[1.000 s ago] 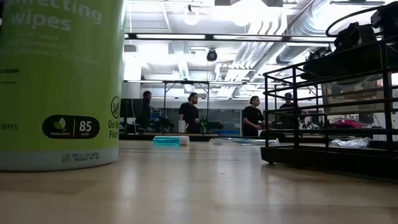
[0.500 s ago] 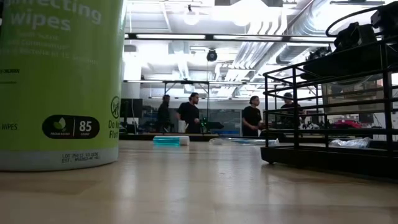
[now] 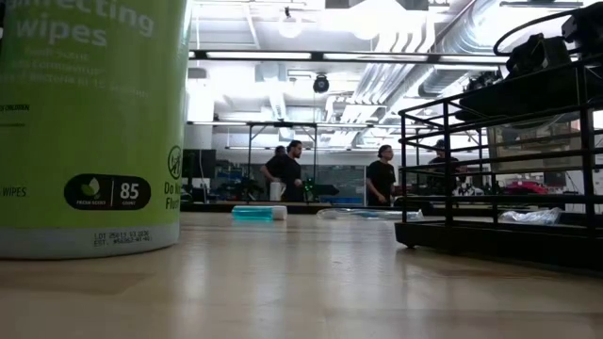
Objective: Pick & Place toothbrushing station
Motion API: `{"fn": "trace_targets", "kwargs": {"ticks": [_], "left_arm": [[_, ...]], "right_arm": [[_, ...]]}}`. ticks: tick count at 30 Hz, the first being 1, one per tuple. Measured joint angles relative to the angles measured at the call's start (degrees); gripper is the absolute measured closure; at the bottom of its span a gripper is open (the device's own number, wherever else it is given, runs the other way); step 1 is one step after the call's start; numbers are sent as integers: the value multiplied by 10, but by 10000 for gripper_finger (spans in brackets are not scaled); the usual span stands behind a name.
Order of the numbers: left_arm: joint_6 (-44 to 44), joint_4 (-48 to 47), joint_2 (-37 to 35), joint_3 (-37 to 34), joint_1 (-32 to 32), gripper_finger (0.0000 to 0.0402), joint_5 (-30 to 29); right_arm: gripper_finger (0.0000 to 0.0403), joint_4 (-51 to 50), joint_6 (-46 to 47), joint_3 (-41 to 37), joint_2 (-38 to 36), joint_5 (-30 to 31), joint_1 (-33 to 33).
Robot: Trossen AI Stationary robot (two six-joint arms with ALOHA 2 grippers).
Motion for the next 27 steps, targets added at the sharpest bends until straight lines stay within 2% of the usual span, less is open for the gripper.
{"fn": "trace_targets", "kwargs": {"ticks": [20, 27], "left_arm": [[1, 0, 0, 0, 0, 349, 0], [71, 12, 0, 0, 0, 349, -3]], "right_arm": [[255, 0, 0, 0, 0, 0, 0], [255, 0, 0, 0, 0, 0, 0]]}}
